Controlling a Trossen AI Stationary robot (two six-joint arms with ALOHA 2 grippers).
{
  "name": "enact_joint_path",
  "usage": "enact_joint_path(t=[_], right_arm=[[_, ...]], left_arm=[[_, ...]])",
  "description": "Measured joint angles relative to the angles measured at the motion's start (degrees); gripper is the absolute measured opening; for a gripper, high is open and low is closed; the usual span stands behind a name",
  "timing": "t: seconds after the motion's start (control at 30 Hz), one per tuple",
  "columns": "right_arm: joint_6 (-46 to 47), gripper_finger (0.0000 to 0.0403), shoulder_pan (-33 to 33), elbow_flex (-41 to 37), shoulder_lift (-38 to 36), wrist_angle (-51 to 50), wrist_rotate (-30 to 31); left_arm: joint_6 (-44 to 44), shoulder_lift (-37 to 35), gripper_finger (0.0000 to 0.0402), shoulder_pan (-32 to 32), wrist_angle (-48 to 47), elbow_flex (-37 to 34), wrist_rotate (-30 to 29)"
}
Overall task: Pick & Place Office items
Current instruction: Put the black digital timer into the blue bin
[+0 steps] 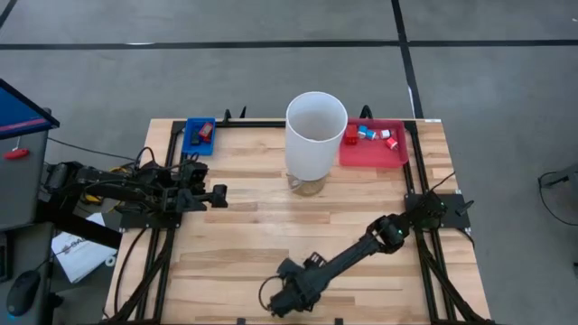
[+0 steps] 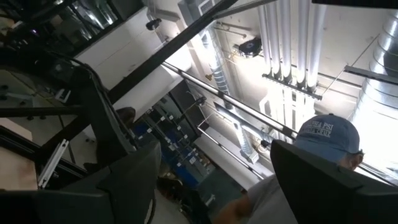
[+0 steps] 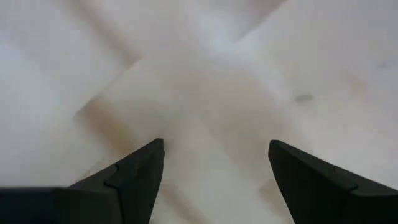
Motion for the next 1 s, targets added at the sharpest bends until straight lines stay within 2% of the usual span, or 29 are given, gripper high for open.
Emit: enact_joint_path(t=[0.23,0.5,0.77,0.87,1.0], right_arm=[[7.00,0.0282,-3.82,-0.64,-3.68,-1.95,7.41],[8.91,0.0282,-0.68,-0.42,-10.24,-1.09,-0.22],[12.36,0.0282,8.69,-0.40,-15.66,-4.44,-5.54],[15.90,0.0282,11.33,-0.92,-19.93,-3.62,-1.97],[20.49,0.0282,14.81,-10.32,-27.53,6.64,9.48]], left_arm=[[-0.02,0.00,0.0301,0.00,0.03,0.00,-0.60],[-0.02,0.02,0.0301,0.00,0.79,0.00,-0.70],[1.32,0.02,0.0301,-0.20,1.91,0.04,-0.67],[2.56,0.02,0.0301,-1.22,2.84,0.04,-0.69],[4.91,0.01,0.0301,-4.19,4.49,0.04,-0.75]])
